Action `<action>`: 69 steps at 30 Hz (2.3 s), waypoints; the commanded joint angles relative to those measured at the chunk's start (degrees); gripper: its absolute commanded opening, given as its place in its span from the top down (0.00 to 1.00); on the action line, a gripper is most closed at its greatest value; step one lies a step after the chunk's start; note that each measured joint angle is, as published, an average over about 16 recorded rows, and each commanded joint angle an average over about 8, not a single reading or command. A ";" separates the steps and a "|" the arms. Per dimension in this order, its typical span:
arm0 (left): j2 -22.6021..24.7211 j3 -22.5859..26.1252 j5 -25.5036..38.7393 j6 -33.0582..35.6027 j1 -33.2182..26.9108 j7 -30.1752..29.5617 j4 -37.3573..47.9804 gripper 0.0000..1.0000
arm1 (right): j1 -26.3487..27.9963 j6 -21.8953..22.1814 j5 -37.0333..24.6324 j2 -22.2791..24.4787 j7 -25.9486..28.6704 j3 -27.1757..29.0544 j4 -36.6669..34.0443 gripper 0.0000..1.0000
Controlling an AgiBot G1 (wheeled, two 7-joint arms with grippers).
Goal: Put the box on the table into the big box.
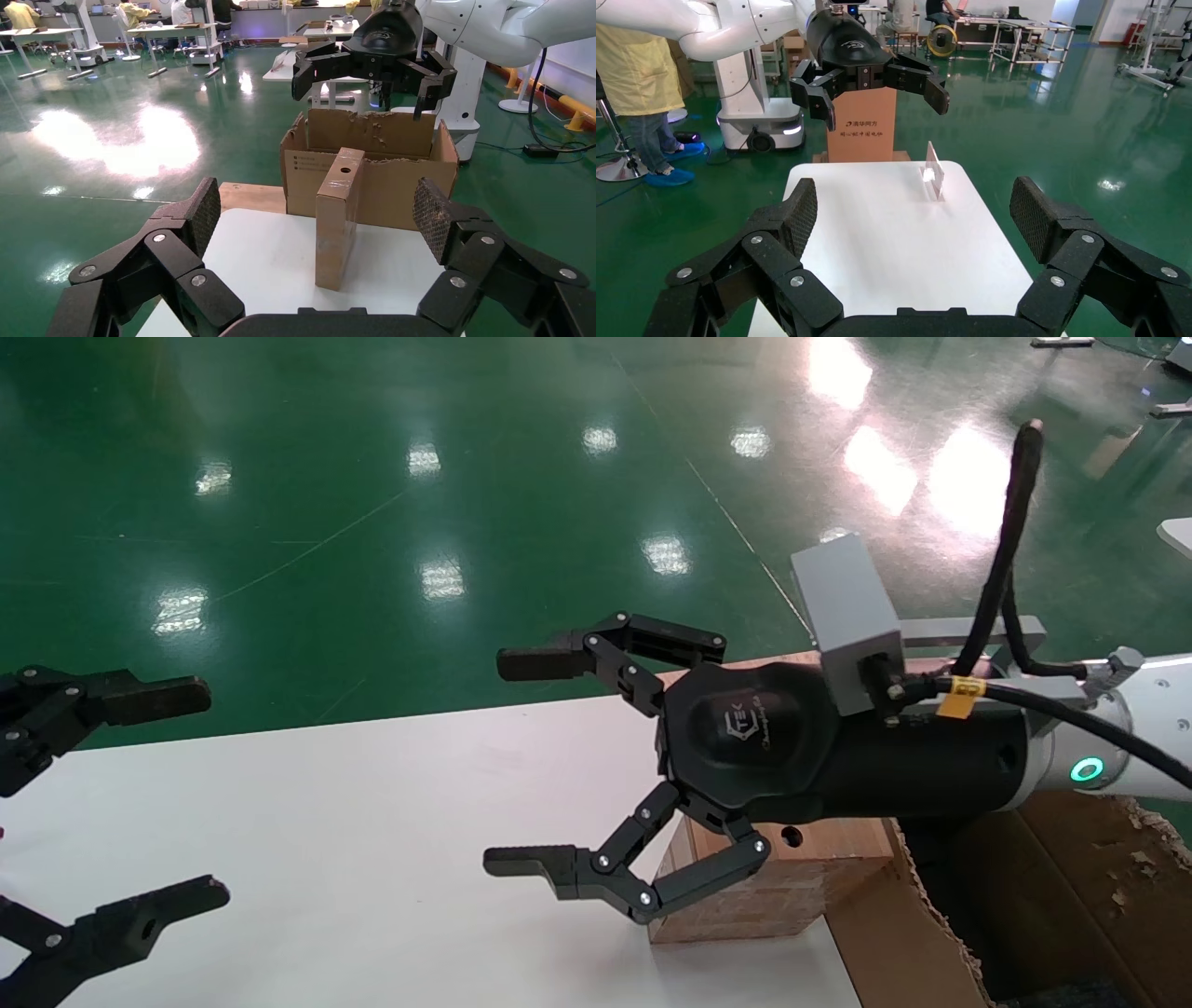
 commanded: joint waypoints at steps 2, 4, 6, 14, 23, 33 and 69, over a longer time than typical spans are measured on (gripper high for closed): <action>0.00 0.00 0.00 0.00 0.00 0.00 0.00 0.00 | 0.00 0.00 0.00 0.00 0.00 0.00 0.00 0.00; 0.00 0.00 0.00 0.00 0.00 0.00 0.00 0.00 | 0.00 0.00 0.00 0.00 0.00 0.00 0.00 0.00; 0.00 0.00 0.00 0.00 0.00 0.00 0.00 0.00 | 0.00 0.00 0.00 0.00 0.00 0.00 0.00 0.00; 0.00 0.00 0.00 0.00 0.00 0.00 0.00 0.00 | 0.00 0.00 0.00 0.00 0.00 0.00 0.00 0.00; 0.00 0.00 0.00 0.00 0.00 0.00 0.00 0.01 | 0.00 0.00 0.00 0.00 0.00 0.00 0.00 0.00; 0.00 0.00 0.00 0.00 0.00 0.00 0.00 0.82 | -0.02 -0.01 0.00 -0.01 0.00 0.02 0.00 0.00; 0.00 0.01 -0.01 0.00 -0.01 0.01 0.01 1.00 | 17.34 -5.36 -10.08 9.34 -5.84 -18.63 -11.89 0.00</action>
